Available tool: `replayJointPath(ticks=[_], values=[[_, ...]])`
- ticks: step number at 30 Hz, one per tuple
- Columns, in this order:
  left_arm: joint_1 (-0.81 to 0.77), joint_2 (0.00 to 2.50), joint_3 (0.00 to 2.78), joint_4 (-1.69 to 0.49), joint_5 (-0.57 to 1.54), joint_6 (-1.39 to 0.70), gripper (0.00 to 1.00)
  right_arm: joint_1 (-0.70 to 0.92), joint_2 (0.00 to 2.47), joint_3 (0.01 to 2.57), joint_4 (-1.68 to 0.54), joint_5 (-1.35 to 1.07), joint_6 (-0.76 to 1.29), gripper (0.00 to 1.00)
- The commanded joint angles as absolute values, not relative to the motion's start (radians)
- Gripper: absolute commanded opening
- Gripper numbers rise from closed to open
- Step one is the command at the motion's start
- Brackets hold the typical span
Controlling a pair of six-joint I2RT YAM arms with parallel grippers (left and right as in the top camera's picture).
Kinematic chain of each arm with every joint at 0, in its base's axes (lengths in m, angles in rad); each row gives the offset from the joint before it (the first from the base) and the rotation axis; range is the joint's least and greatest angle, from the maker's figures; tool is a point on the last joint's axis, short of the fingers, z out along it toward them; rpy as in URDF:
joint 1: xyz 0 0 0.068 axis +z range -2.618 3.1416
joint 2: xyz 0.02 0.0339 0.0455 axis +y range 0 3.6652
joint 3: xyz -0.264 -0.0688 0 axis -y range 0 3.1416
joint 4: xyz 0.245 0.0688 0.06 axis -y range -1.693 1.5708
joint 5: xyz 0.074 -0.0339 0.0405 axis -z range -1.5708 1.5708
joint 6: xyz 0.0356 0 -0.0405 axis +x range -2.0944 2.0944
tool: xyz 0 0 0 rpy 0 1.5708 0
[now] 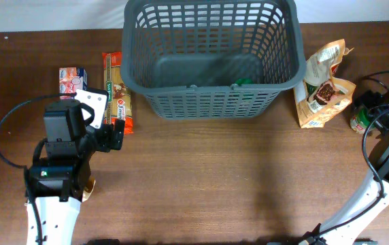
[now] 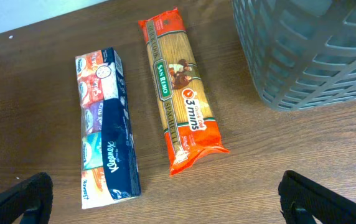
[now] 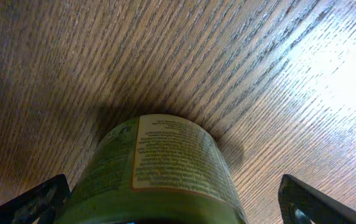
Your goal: Pack container
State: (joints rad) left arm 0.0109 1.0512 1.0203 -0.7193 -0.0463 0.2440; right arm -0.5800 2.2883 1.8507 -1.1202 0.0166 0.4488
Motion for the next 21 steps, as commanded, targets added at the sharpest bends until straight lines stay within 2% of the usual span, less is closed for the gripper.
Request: replayJointPath(ticks=[1, 3, 4, 6, 7, 8, 10, 11, 16, 21], values=[[0.016, 1.052, 1.032, -0.720, -0.057, 0.256, 0.99, -0.575, 2.297, 1.842, -1.118, 0.011, 0.449, 0.99], [0.016, 1.052, 1.032, -0.720, -0.057, 0.256, 0.99, -0.575, 2.297, 1.842, -1.119, 0.011, 0.450, 0.94], [0.016, 1.052, 1.032, -0.720, -0.057, 0.256, 0.99, -0.575, 2.297, 1.842, -1.120, 0.011, 0.450, 0.85], [0.016, 1.052, 1.032, -0.720, -0.057, 0.256, 0.99, -0.575, 2.297, 1.842, -1.122, 0.011, 0.450, 0.46], [0.016, 1.052, 1.032, -0.720, -0.057, 0.256, 0.99, -0.575, 2.297, 1.842, -1.122, 0.011, 0.450, 0.40], [0.016, 1.052, 1.032, -0.720, -0.057, 0.256, 0.99, -0.575, 2.297, 1.842, -1.122, 0.011, 0.450, 0.25], [0.016, 1.052, 1.032, -0.720, -0.057, 0.256, 0.99, -0.576, 2.297, 1.842, -1.122, 0.011, 0.450, 0.08], [0.016, 1.052, 1.032, -0.720, -0.057, 0.256, 0.99, -0.575, 2.297, 1.842, -1.126, 0.011, 0.450, 0.04], [0.016, 1.052, 1.032, -0.720, -0.057, 0.256, 0.99, -0.581, 2.293, 1.867, -1.174, 0.011, 0.450, 0.04], [0.016, 1.052, 1.032, -0.720, -0.057, 0.256, 0.99, -0.619, 2.241, 2.120, -1.343, 0.010, 0.444, 0.04]])
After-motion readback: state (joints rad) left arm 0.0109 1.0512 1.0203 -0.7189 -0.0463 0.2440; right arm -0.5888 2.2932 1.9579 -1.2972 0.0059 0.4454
